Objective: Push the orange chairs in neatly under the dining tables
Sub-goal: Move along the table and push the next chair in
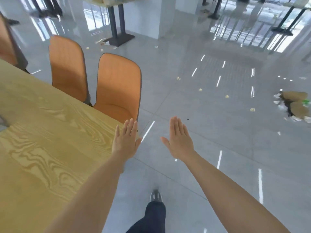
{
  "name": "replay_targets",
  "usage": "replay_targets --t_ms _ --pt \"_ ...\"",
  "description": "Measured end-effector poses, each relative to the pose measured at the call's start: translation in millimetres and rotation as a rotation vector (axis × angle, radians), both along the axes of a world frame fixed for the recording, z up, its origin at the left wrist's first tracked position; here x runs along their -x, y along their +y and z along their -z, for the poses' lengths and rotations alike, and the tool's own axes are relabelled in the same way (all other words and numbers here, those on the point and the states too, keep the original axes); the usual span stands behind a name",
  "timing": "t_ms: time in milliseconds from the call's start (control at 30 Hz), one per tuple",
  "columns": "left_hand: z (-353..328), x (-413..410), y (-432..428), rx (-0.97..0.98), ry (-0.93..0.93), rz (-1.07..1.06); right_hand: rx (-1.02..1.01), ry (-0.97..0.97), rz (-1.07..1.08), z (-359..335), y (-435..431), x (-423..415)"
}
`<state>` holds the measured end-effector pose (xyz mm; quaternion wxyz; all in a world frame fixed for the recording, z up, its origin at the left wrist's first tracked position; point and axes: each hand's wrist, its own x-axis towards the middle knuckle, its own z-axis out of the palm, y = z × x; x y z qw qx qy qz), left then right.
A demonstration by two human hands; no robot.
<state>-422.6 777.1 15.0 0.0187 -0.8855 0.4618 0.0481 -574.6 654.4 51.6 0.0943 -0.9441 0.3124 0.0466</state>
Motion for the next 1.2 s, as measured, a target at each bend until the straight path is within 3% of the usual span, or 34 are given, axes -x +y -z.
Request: replay_targets --t_ms 333,633,967,1200 --pt "-5.8 -121.4 -171.2 0.043 0.022 -0.249 0.015 -0.039 -0.227 -6.5 -191.8 -156.0" --pt "-14.9 -231.1 -273.9 0.017 -0.041 -0.539 0.0 -0.067 -0.494 -18.0 -326.0 -310.0" --pt "-37.7 -352.9 -348.8 0.076 -0.073 -0.991 0.002 -0.112 -0.92 -29.4 -411.3 -503.4" --pt "-27.2 -468.9 -352.4 0.069 -0.097 -1.194 0.014 -0.11 -1.146 -30.2 -413.5 -657.0"
